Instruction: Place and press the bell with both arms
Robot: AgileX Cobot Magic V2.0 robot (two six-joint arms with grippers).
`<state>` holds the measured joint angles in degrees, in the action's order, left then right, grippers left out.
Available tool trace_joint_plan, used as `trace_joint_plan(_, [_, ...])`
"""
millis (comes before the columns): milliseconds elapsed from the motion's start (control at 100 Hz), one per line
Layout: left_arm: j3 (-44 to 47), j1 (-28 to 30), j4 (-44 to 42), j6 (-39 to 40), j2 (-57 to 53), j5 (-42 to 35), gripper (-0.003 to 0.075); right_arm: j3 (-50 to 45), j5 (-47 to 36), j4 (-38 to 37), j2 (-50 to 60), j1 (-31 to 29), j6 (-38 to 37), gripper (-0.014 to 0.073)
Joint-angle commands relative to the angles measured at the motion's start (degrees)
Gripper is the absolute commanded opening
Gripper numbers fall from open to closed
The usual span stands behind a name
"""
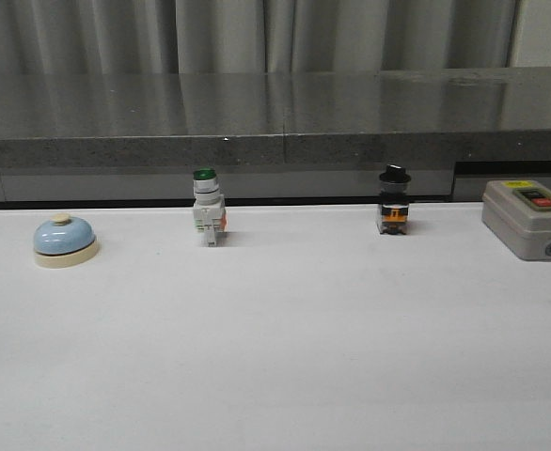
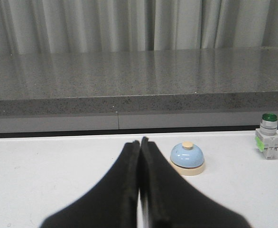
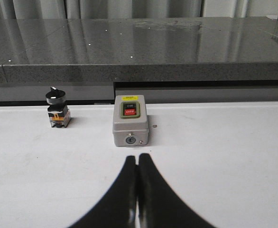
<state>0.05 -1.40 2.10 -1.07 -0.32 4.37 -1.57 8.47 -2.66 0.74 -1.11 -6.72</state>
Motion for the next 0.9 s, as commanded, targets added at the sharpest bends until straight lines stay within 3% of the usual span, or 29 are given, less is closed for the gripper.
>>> trace_joint_plan(0, [1.26,0.1,0.03,0.25,-1.96,-4.78,-0.0019,0.03,-4.33,-0.74,0.31,0.05,-0.05,-0.0068])
trace_joint_plan(640, [1.26,0.1,0.03,0.25,-1.96,-5.87,-0.0019,0.03,-4.33,-0.74,0.31,0.05,-0.05,-0.0068])
trace_joint_plan(760, [0.18,0.1,7.29,1.07,-1.96,-9.84,-0.0019,0.03,-4.33,-0.74,0.31,0.05,-0.05,-0.0068])
trace_joint_plan(890, [-4.16,0.1,4.92,0.27,-0.92,-5.75,-0.0019,0.03,-4.33,-0.74,0.31,0.05,-0.05,-0.0068])
